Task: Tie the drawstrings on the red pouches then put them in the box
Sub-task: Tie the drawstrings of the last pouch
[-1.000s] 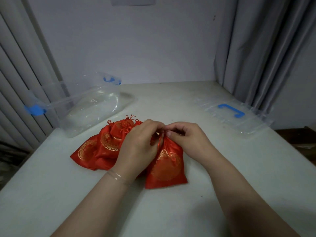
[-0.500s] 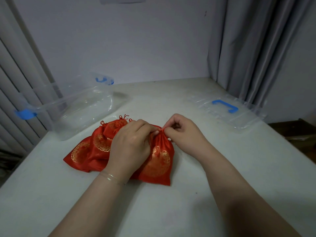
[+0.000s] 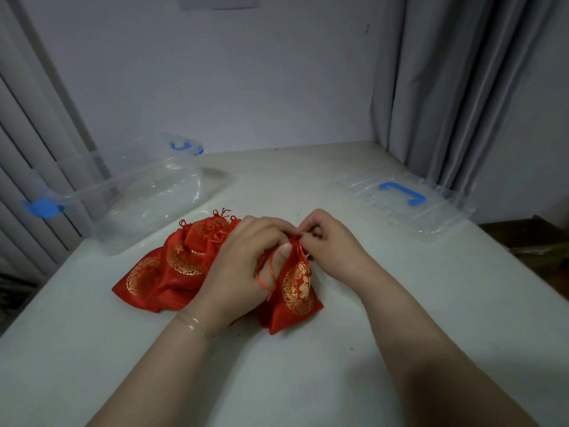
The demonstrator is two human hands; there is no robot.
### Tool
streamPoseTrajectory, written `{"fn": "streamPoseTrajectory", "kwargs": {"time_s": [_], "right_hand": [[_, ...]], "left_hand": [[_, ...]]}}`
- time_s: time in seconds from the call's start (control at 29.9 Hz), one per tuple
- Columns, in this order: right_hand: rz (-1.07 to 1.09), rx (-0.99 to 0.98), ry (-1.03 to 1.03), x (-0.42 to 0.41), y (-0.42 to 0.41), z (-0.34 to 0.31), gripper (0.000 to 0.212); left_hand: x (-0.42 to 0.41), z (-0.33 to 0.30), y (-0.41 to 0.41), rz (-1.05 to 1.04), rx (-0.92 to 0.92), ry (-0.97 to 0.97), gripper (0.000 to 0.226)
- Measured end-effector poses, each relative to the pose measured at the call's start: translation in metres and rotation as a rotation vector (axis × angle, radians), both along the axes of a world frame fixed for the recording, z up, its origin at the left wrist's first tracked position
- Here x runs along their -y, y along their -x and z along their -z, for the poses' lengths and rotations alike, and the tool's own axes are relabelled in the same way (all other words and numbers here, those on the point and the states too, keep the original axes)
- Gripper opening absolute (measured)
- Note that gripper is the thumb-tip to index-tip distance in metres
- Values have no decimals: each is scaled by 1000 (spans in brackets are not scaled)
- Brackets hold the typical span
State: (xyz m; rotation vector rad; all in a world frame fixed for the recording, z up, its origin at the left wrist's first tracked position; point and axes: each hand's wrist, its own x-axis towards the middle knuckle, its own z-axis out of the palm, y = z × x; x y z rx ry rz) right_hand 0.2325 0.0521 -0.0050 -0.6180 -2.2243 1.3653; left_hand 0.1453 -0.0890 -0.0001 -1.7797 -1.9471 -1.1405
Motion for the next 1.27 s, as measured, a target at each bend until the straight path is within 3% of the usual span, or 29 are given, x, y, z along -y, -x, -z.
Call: {"fn": "streamPoseTrajectory", "kwargs": {"time_s": [0.1, 0.17, 0.23, 0.33, 0.43, 0.6, 0.84, 0.9, 0.97, 1.04, 1.14, 1.27], "right_hand": [[-122, -67, 503, 3, 3, -2, 18], [-161, -116, 640, 4, 3, -3, 16], [-121, -104, 446, 5, 5, 1, 13], [0, -35, -92, 15, 7, 4, 4], [47, -11, -471, 23, 7, 3, 11], [24, -96, -729, 27, 3, 2, 10], [-43, -114, -955, 36, 8, 8, 11], [-82, -153, -860, 34, 8, 9, 11], [-86, -236, -546, 29, 8, 9, 12], [-37, -291, -289, 24, 8, 5, 31], [-68, -304, -97, 19, 2, -5, 51], [-262, -160, 29, 17, -3, -9, 33]], "left_hand": [[3, -2, -4, 43, 240, -25, 17], [4, -3, -5, 19, 373, -42, 19], [4, -4, -4, -11, 464, -55, 22], [3, -8, -4, -56, 667, -71, 25], [2, -7, 0, -130, 801, -65, 29], [3, -5, 9, -127, 864, 21, 10], [5, -4, 6, -268, 511, 128, 29], [4, -2, 7, -290, 498, 141, 21], [4, -3, 6, -272, 550, 134, 11], [6, -6, 6, -242, 644, 118, 4], [7, -8, 7, -193, 769, 92, 7], [8, -10, 6, -160, 756, 118, 12]]}}
